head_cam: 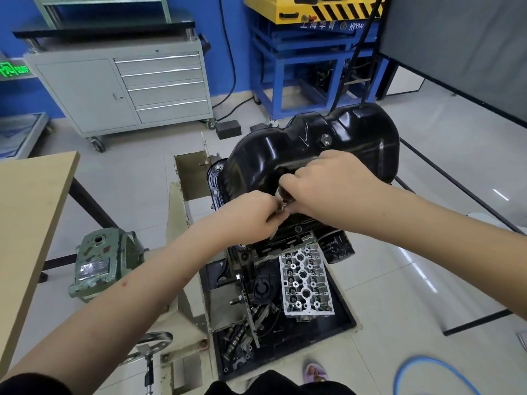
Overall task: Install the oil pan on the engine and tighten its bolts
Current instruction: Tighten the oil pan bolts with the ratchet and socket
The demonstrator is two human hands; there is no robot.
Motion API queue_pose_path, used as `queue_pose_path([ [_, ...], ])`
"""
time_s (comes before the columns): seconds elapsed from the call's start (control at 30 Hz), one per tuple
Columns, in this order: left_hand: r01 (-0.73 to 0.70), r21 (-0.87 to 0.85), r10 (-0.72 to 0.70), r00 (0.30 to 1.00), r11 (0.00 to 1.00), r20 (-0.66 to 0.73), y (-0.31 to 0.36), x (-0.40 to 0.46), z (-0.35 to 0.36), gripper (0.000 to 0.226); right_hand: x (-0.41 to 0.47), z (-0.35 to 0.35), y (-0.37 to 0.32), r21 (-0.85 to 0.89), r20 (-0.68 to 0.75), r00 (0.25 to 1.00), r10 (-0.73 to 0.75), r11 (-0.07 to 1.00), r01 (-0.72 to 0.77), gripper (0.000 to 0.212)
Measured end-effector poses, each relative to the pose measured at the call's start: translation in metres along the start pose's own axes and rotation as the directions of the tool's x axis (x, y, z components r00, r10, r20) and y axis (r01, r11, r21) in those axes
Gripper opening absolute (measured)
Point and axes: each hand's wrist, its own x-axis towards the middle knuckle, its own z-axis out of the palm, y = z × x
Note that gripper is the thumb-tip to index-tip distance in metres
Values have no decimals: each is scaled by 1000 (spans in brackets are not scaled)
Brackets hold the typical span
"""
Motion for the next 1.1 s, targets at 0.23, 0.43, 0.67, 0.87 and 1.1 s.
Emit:
queue_pose_path([
  [0.23, 8, 56, -5, 999, 998, -44, 5, 2, 5, 44, -2, 2, 1, 47, 13, 999, 42, 998, -42, 24],
  [0.43, -2, 2, 2, 1000, 1000, -4, 3, -1, 3, 39, -1, -1, 7, 5, 19, 998, -56, 998, 56, 33],
  [0.67, -14, -9, 13, 1000, 1000, -17, 1, 1, 3, 45, 0, 5, 3, 45, 3, 1000, -15, 999, 15, 22],
  [0.87, -1, -68, 0, 1000, 998, -8, -3, -1, 1, 42, 2, 2, 5, 17, -8, 1000, -24, 1000, 24, 33],
  [1.1, -22, -39, 21, 1000, 999, -16, 2, 2, 4, 40, 4, 6, 9, 22, 22, 998, -65, 998, 64, 25],
])
